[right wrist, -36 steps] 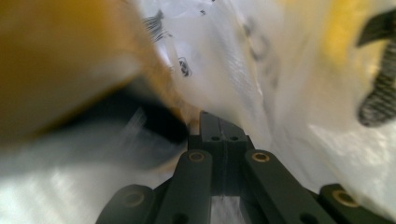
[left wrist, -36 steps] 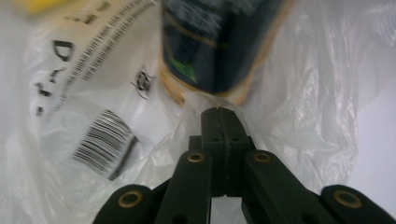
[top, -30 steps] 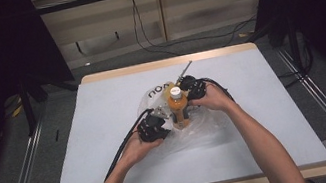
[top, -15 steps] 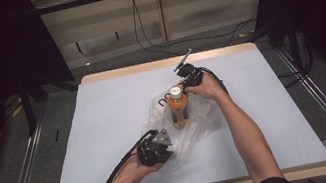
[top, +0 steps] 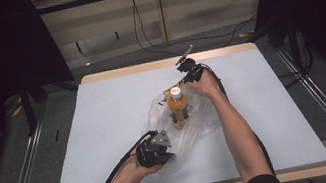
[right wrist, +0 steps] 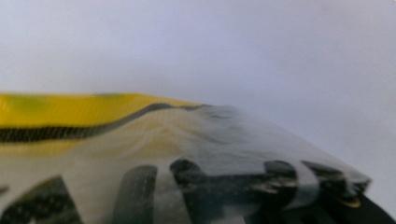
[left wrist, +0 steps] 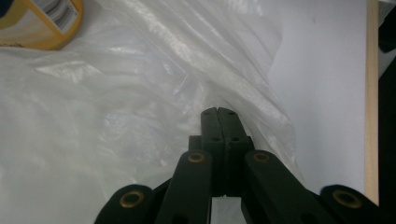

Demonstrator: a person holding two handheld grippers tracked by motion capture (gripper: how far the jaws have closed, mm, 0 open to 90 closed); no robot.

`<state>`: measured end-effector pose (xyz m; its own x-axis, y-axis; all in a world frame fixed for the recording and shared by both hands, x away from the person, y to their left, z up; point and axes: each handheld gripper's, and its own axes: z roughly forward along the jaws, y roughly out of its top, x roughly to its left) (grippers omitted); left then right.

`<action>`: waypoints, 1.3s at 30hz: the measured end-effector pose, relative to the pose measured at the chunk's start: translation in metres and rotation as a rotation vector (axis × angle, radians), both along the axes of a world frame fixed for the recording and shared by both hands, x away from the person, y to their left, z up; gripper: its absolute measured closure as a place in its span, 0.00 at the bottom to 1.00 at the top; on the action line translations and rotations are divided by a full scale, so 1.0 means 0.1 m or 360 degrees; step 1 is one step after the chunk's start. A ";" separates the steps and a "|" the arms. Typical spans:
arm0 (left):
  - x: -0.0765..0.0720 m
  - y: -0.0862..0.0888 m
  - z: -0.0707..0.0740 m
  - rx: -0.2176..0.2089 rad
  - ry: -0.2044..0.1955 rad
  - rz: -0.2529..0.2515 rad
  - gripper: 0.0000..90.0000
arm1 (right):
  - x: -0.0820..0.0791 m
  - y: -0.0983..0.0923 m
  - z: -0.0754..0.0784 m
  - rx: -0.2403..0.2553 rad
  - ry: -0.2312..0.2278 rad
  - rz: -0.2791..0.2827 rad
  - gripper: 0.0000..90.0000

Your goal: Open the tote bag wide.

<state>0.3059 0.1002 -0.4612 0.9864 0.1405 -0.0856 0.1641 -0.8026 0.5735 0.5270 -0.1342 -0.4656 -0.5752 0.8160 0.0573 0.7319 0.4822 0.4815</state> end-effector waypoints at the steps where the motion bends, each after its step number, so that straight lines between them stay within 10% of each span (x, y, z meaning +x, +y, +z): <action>1: 0.05 0.02 0.03 -0.0036 -0.0003 0.0002 1.00 | -0.03 0.01 0.00 0.0046 -0.0001 0.0057 1.00; 12: 0.21 0.19 0.25 -0.0329 0.0002 0.0196 1.00 | -0.45 -0.30 0.53 0.0573 -0.0306 0.0199 1.00; 18: 0.23 0.31 0.49 -0.0481 -0.0036 0.0263 1.00 | -0.69 -0.47 0.78 0.0687 -0.0414 0.0245 1.00; 30: 0.44 0.29 0.79 -0.0590 -0.0083 0.0299 1.00 | -1.12 -0.46 1.08 0.0705 -0.0496 0.0390 1.00; 39: 0.86 0.06 0.54 -0.0430 -0.0048 0.0434 1.00 | -1.31 -0.37 0.65 0.0523 -0.0313 0.0479 1.00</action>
